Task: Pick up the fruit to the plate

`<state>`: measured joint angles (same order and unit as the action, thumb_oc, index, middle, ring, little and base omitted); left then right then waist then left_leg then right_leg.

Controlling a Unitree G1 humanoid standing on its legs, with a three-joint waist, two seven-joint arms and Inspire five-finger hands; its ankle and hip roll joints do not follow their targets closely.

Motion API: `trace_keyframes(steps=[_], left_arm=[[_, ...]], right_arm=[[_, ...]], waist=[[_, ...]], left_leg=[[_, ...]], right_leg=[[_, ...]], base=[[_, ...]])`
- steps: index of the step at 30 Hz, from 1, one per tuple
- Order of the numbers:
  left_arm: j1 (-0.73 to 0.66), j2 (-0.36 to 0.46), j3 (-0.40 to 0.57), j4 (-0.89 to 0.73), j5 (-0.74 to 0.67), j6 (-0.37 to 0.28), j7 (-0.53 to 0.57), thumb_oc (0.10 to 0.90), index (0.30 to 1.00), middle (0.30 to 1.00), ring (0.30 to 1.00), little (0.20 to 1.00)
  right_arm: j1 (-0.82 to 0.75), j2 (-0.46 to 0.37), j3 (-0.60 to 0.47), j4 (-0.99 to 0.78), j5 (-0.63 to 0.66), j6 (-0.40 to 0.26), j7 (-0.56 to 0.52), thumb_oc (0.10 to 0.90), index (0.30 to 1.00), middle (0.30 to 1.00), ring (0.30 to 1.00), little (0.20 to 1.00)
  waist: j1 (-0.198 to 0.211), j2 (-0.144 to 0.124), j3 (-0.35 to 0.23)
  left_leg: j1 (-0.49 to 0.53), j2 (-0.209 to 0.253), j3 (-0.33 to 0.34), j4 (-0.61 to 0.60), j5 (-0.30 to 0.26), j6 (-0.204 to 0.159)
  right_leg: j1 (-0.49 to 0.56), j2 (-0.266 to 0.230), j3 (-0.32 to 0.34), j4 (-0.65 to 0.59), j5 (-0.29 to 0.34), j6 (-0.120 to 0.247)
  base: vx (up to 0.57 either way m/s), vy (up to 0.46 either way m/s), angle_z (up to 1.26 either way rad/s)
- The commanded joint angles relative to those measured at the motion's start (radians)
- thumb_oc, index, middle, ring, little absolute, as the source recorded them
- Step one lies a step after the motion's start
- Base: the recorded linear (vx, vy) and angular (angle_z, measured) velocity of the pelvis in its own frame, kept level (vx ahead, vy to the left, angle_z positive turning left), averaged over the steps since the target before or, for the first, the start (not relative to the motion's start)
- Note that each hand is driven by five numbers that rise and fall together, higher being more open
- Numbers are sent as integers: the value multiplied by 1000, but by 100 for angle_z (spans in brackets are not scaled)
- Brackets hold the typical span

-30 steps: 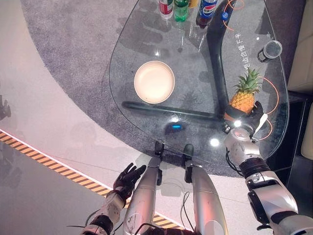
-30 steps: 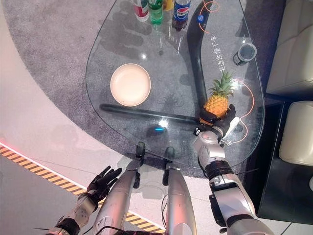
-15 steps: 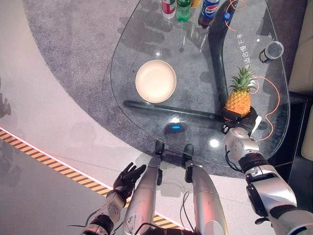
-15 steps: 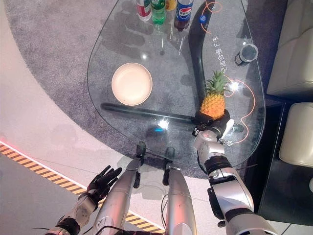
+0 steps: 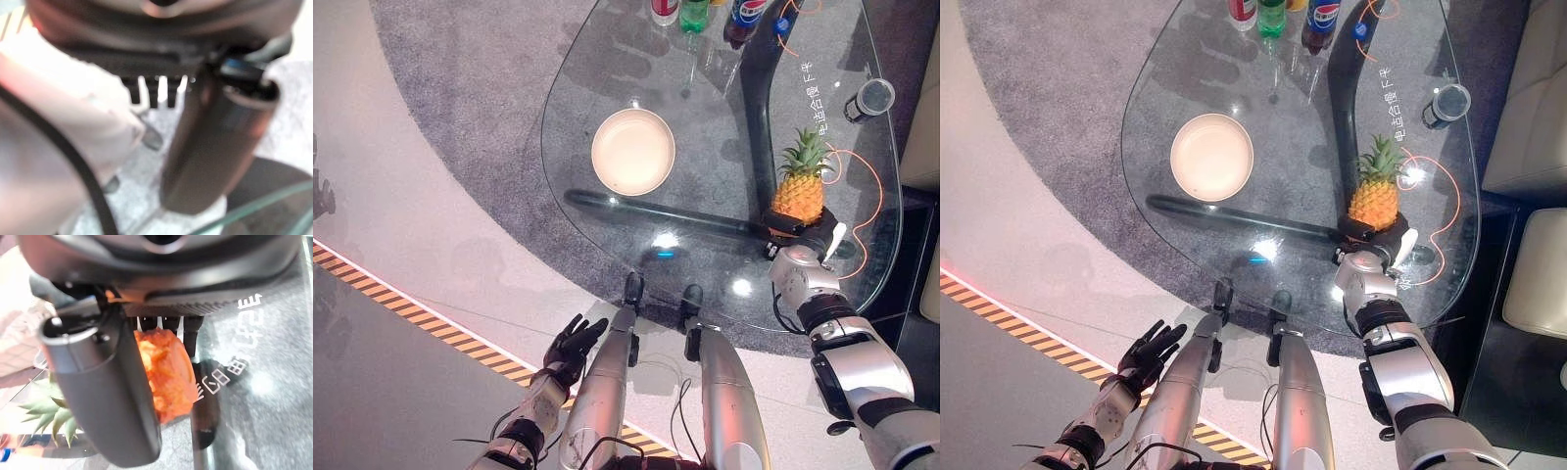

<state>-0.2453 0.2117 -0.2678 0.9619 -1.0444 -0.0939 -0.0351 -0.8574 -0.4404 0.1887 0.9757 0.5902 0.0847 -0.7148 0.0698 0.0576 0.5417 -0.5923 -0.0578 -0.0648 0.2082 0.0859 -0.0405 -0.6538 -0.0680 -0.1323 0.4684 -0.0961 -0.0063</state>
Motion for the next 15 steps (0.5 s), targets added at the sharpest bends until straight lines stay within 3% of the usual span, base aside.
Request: trace_keyframes(steps=[1,8,15], left_arm=[[43,5,-24,18,-21,-19,-16,800,900,900,900,900],[40,12,-21,20,-27,-22,-32,800,900,900,900,900],[53,21,-11,16,-34,-48,-29,800,900,900,900,900]], right_arm=[[-20,-73,51,-1,-72,-21,18,100,300,300,300,200],[-44,-98,81,1,-106,1,33,100,300,300,300,200],[-26,-104,87,-17,-81,-29,64,100,300,300,300,200]], waist=[[30,-7,-22],[32,-9,-22],[34,-9,-22]], left_leg=[[-30,-47,19,172,-115,26],[-29,-51,14,167,-110,28],[-7,-49,11,168,-120,28]], right_leg=[[43,3,26,-120,95,54],[46,2,24,-126,99,52],[70,6,22,-126,87,50]], base=[[0,0,0],[-4,3,1],[0,0,0]])
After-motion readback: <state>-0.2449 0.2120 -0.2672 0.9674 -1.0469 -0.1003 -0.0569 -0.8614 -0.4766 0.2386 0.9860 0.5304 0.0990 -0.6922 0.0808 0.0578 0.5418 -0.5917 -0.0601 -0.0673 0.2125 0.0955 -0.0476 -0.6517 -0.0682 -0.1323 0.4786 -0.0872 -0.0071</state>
